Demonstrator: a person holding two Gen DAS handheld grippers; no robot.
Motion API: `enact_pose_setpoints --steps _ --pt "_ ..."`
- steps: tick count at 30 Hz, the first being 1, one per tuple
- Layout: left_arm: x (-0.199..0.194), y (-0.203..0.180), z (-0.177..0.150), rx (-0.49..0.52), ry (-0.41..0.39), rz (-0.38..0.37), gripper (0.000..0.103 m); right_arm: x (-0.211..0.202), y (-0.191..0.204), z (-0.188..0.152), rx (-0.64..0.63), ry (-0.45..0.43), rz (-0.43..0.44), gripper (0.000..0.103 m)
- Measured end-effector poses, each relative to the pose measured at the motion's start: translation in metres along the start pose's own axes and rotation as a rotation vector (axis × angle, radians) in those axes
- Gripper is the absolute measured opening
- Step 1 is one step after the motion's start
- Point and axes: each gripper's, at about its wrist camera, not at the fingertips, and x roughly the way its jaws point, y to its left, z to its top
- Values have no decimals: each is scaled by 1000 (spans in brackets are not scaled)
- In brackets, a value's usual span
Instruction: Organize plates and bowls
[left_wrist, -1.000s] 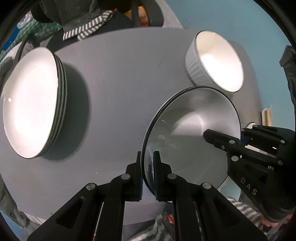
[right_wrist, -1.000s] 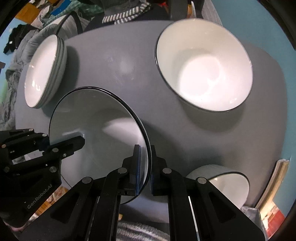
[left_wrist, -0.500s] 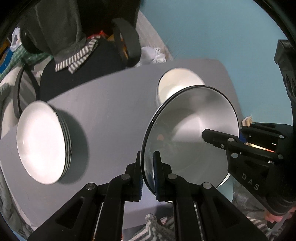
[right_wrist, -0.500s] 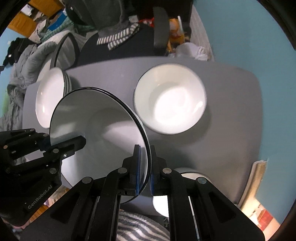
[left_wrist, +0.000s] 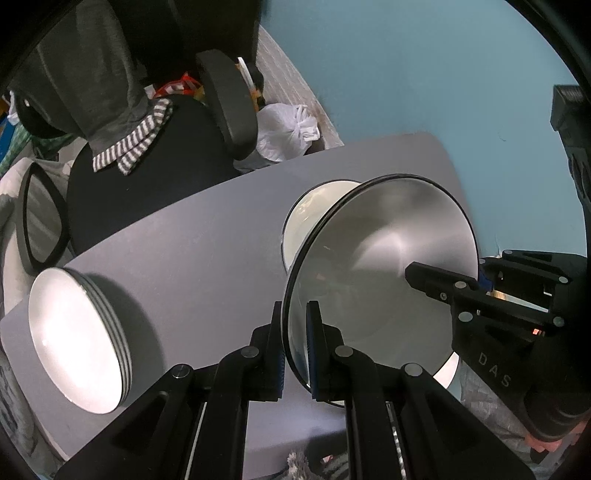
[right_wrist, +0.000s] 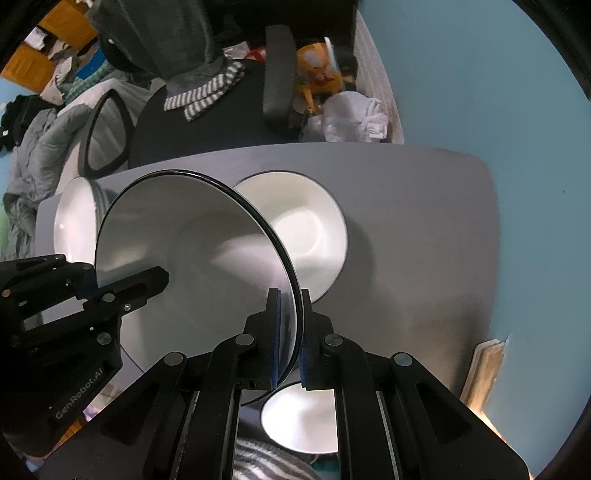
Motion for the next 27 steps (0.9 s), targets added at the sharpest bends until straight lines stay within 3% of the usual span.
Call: enact_pose_setpoints --steps 12,27 --pt "26 -10 24 10 54 7 9 16 -25 15 37 44 -9 8" --pt "47 -12 30 19 94 40 10 36 -32 24 27 85 -17 8"
